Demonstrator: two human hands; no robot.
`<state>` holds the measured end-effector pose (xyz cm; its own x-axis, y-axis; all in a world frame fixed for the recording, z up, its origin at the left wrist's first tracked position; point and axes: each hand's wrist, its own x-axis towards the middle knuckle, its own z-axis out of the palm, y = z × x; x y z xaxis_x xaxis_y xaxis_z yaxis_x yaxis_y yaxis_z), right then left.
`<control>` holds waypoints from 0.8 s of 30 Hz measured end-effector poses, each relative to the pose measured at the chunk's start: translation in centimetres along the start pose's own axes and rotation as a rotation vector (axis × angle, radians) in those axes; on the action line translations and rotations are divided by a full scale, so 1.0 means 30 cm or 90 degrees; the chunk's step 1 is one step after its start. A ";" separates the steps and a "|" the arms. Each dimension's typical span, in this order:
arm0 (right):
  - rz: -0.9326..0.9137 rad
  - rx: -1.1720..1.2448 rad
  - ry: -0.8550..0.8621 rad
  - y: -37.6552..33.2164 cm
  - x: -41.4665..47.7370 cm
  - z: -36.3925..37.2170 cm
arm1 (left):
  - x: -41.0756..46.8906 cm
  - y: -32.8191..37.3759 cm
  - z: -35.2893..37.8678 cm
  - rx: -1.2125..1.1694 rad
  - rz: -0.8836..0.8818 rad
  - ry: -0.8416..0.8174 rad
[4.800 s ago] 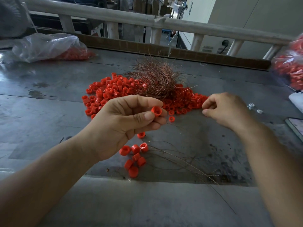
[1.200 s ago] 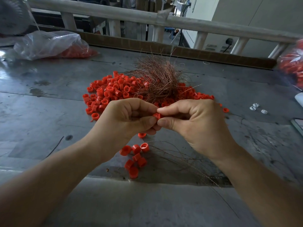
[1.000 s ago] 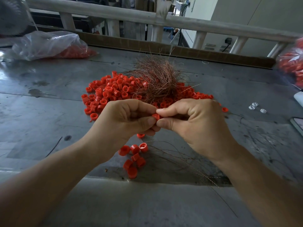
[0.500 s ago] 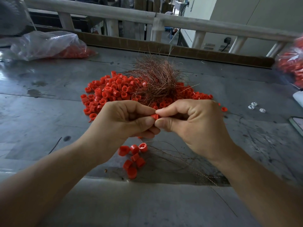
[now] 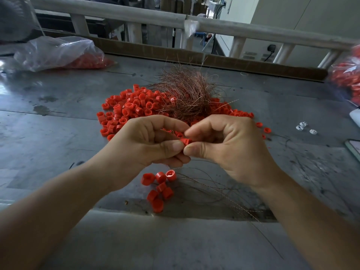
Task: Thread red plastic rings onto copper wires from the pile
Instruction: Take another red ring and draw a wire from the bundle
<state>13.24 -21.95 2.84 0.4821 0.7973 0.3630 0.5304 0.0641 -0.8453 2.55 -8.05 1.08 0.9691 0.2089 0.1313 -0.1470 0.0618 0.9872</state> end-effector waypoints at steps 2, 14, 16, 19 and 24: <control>0.019 -0.011 -0.057 -0.002 0.000 -0.009 | -0.001 0.008 -0.009 -0.017 -0.019 -0.037; -0.050 -0.166 -0.087 -0.021 -0.007 -0.004 | -0.014 -0.003 0.033 0.045 0.066 -0.012; -0.065 -0.186 -0.085 -0.022 -0.012 0.005 | -0.020 -0.006 0.044 0.042 0.080 -0.007; -0.070 -0.195 -0.073 -0.022 -0.017 0.015 | -0.031 -0.005 0.052 0.034 0.090 -0.005; -0.081 -0.201 -0.057 -0.019 -0.019 0.018 | -0.036 -0.002 0.051 0.039 0.096 -0.007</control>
<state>12.28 -22.13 2.91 0.3428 0.8451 0.4101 0.7789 -0.0117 -0.6270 1.83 -9.76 1.01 0.9392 0.2007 0.2785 -0.2784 -0.0294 0.9600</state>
